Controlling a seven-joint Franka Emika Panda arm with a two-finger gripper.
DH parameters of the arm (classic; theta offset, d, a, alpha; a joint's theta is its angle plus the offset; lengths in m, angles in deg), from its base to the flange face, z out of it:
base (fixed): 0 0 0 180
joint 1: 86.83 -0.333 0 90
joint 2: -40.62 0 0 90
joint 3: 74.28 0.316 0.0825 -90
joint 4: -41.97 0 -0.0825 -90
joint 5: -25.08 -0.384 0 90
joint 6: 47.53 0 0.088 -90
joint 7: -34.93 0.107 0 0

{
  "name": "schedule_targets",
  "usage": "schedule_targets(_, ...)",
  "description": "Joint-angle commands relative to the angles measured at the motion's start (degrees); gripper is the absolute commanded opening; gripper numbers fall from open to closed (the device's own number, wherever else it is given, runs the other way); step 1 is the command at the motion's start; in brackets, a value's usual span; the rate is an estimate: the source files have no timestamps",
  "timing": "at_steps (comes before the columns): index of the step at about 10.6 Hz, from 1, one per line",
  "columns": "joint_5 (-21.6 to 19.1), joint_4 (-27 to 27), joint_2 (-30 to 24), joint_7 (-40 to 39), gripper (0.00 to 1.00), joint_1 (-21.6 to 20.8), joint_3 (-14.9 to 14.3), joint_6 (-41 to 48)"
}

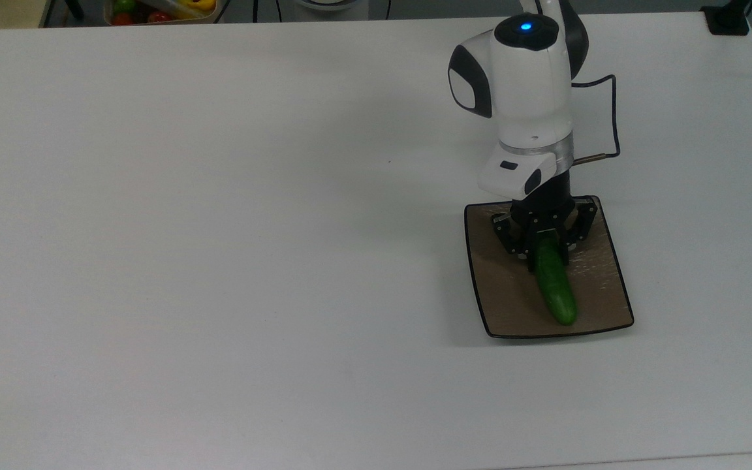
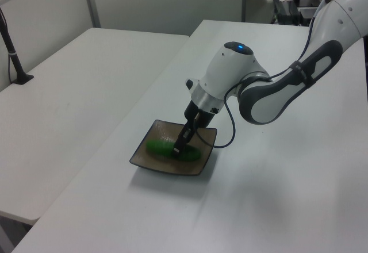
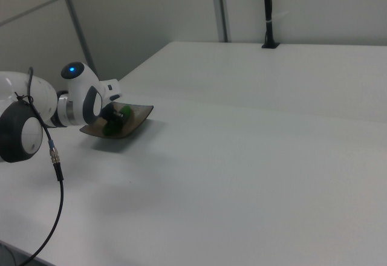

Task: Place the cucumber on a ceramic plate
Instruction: 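Lower the held cucumber onto the plate's center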

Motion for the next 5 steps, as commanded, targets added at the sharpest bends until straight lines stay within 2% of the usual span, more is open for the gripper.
schedule_targets(1,0.8,-0.6,0.1,1.6,0.84,0.1,-0.2,-1.0)
schedule_targets(3,1.1,-0.4,-3.0,1.4,1.00,0.5,-0.2,-0.4)
schedule_targets(5,1.0,2.7,-9.2,1.4,1.00,1.6,-0.2,2.3)
